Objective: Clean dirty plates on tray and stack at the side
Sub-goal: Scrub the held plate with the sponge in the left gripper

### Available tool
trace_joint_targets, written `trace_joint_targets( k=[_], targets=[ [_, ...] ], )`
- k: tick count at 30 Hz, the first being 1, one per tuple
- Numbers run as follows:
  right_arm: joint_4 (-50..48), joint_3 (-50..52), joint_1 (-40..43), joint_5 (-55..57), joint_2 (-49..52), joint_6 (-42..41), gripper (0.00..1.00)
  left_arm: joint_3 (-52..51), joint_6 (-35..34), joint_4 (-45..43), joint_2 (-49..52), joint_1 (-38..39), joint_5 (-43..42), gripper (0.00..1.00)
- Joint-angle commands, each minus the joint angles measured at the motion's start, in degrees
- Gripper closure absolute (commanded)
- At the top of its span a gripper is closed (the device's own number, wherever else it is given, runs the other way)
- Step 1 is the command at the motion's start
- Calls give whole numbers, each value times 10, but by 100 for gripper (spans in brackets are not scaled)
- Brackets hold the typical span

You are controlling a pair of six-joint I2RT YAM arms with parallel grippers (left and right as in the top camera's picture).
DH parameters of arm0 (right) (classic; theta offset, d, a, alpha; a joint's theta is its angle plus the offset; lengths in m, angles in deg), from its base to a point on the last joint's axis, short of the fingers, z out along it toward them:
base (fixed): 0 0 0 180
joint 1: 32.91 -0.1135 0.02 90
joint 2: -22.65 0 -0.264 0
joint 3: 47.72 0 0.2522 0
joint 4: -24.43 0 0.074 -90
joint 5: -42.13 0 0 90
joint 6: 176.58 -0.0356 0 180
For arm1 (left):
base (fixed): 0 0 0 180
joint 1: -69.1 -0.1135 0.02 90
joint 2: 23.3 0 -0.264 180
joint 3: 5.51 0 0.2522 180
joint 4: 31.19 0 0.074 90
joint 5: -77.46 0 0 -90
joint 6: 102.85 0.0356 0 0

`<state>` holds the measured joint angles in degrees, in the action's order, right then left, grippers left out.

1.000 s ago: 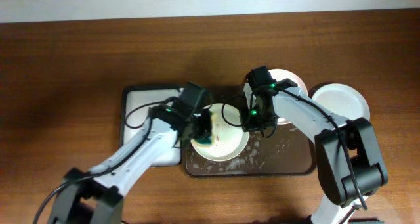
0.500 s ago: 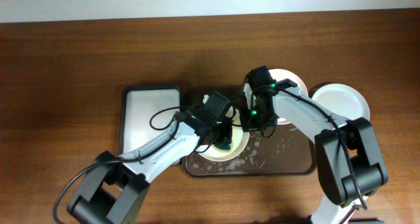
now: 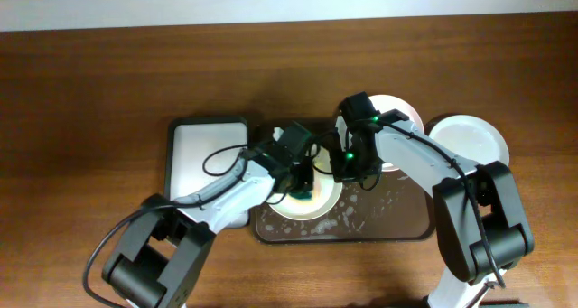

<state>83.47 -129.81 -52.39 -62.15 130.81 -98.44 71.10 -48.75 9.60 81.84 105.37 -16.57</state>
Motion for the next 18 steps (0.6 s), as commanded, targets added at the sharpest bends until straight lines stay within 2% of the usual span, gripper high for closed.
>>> trace_joint_targets(
  k=[1,3,6,8,13,18],
  targets=[
    [7,-1,-4,-3,-7,4,96,-8,-6,53,13,-35,53,100],
    [9,-1,-4,-3,-7,4,96,-7,-5,72,-15,-37,53,100],
    [9,-1,-4,-3,-7,4,96,-7,9,63,-73,-37,3,100],
    [9,-1,-4,-3,-7,4,96,-7,-3,53,-90,-37,1,100],
    [9,-1,-4,-3,-7,4,96,-9,-42,39,-70,-29,-25,100],
    [9,-1,-4,-3,-7,4,96,-9,-86,34,-34,17,-37,100]
  ],
)
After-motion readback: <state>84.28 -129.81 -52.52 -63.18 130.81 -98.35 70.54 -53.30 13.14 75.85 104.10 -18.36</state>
